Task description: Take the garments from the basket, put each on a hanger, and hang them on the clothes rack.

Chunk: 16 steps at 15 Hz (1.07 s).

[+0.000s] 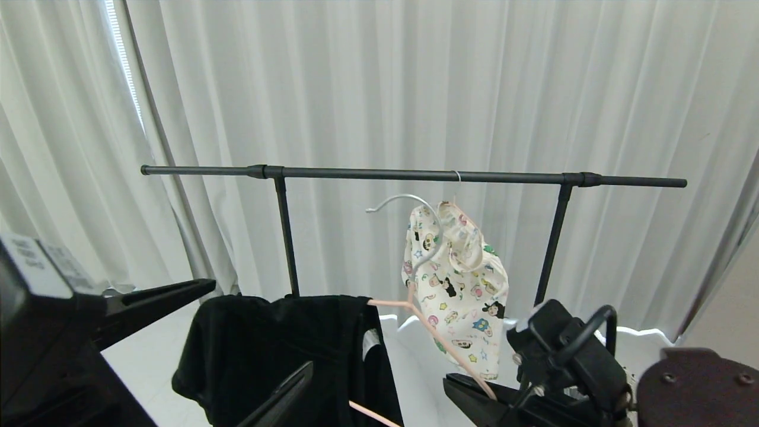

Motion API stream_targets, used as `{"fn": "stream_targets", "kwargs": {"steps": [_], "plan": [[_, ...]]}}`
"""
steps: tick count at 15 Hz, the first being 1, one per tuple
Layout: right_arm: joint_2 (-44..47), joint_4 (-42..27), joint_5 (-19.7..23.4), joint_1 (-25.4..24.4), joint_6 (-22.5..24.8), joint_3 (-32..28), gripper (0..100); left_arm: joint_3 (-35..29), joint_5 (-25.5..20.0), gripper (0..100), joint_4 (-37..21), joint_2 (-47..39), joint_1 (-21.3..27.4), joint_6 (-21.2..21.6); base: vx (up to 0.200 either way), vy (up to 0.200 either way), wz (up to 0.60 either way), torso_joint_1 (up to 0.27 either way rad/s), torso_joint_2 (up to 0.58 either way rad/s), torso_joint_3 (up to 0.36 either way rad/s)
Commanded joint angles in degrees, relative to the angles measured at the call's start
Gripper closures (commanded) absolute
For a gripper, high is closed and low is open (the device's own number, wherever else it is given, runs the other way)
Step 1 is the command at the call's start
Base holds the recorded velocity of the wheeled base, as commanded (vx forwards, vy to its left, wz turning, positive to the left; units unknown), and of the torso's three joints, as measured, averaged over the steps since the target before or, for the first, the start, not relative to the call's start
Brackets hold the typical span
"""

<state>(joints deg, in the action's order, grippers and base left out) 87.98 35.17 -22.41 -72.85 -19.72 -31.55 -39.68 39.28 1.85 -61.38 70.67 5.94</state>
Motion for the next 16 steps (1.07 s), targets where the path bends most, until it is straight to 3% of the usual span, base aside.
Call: {"fn": "stream_targets", "kwargs": {"steps": [1,4,8,12,16], "plan": [[-6.07,1.92,-0.09,-0.36,0.56,6.41,100,3.82,-4.21,0,-0.01,5.48,0.00,2.59,0.000,0.000,0.00,0.000,0.00,0.000],[-11.51,5.26,-0.18,-1.59,4.52,14.23,100,7.16,-14.93,0,-0.01,7.68,0.00,6.90,0.000,0.000,0.00,0.000,0.00,0.000],[-17.75,5.26,-0.18,-6.16,8.47,20.30,100,7.16,-21.44,0,-0.01,4.51,0.00,6.81,0.000,0.000,0.00,0.000,0.00,0.000],[-19.86,5.26,-0.18,-10.73,11.81,23.02,100,8.92,-34.53,0,-0.01,1.09,0.35,6.98,0.000,0.000,0.00,0.000,0.00,0.000],[-18.99,5.17,-0.18,-12.14,13.66,23.02,100,9.62,-35.94,0,-0.01,-5.07,4.57,6.81,0.000,0.000,0.00,0.000,0.00,0.000]]}}
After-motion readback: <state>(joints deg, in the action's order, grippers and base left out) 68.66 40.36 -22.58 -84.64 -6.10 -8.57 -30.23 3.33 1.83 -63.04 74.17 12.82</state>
